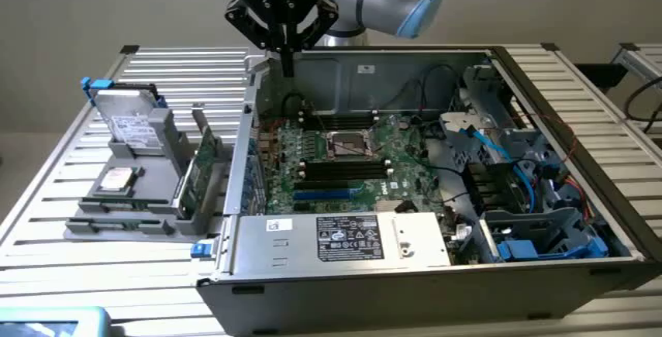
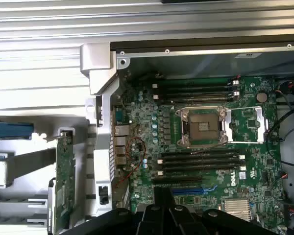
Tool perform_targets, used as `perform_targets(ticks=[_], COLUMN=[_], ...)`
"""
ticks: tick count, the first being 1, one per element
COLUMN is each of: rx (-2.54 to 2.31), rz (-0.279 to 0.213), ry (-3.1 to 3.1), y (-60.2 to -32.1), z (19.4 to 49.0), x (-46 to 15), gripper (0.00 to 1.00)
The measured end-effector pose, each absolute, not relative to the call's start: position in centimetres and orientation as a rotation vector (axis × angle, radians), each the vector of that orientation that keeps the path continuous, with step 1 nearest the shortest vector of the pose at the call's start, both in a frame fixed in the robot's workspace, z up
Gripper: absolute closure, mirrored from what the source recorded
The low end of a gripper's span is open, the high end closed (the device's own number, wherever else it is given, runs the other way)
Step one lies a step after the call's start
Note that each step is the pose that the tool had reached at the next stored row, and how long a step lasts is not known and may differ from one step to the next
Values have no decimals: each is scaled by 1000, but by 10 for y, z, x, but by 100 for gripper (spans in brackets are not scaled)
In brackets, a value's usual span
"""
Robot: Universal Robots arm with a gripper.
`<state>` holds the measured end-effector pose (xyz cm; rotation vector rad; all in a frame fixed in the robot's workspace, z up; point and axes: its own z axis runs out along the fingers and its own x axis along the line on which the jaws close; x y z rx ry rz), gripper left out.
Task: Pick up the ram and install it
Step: 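Reach for the ram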
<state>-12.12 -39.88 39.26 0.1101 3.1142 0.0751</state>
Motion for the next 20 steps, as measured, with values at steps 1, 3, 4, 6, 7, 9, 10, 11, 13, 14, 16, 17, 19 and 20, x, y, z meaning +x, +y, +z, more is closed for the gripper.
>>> perform_targets(ticks=[1, 3, 4, 6, 7, 9, 10, 11, 13, 14, 16, 17, 19, 20], rx=[110, 110, 110, 110, 110, 110, 110, 110, 110, 110, 110, 110, 110, 110], rz=[75, 75, 75, 75, 75, 75, 75, 75, 75, 74, 73, 72, 72, 72], ry=[3114, 3114, 3114, 3114, 3114, 3114, 3114, 3114, 3114, 3114, 3114, 3114, 3114, 3114], y=[-399, -399, -399, -399, -399, -399, -399, -399, -400, -400, -403, -404, -406, -407], z=[393, 393, 393, 393, 393, 393, 393, 393, 393, 393, 393, 392, 392, 392], x=[-121, -121, -121, -121, -121, -121, -121, -122, -122, -122, -123, -125, -130, -133], gripper=[89, 89, 89, 89, 89, 89, 89, 89, 89, 89, 89, 89, 89, 89])
